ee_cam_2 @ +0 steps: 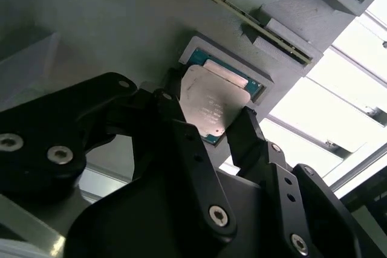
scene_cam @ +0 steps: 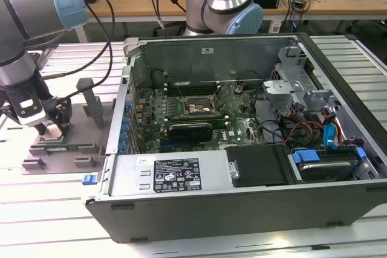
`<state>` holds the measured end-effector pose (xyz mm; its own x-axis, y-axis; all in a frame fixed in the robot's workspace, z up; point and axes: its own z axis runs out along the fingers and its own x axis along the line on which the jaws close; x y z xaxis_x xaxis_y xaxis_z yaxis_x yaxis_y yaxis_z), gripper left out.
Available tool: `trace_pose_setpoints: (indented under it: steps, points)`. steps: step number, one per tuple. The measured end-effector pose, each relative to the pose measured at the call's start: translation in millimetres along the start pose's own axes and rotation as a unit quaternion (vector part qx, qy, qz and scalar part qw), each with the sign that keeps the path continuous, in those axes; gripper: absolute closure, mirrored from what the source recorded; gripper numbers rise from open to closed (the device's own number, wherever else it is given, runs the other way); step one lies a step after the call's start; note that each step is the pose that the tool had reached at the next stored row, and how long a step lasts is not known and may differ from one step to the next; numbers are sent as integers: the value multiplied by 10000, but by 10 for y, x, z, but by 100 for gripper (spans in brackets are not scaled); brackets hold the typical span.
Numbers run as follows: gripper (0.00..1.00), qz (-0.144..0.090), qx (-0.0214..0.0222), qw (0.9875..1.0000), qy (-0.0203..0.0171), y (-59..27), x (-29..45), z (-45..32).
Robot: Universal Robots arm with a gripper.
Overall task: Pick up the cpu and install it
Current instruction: 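Pick up the cpu and move it towards the insertion slot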
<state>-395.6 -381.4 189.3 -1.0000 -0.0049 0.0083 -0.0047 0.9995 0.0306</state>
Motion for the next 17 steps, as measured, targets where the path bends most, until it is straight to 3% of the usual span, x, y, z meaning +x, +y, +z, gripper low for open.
trace_pose_setpoints:
  steps: [6,15,17]
  points:
    - [46,0,0,10000,-3,1,-1,-17]
    - [46,0,4,10000,0,9,2,-298]
    - [46,0,5,10000,-1,12,3,-396]
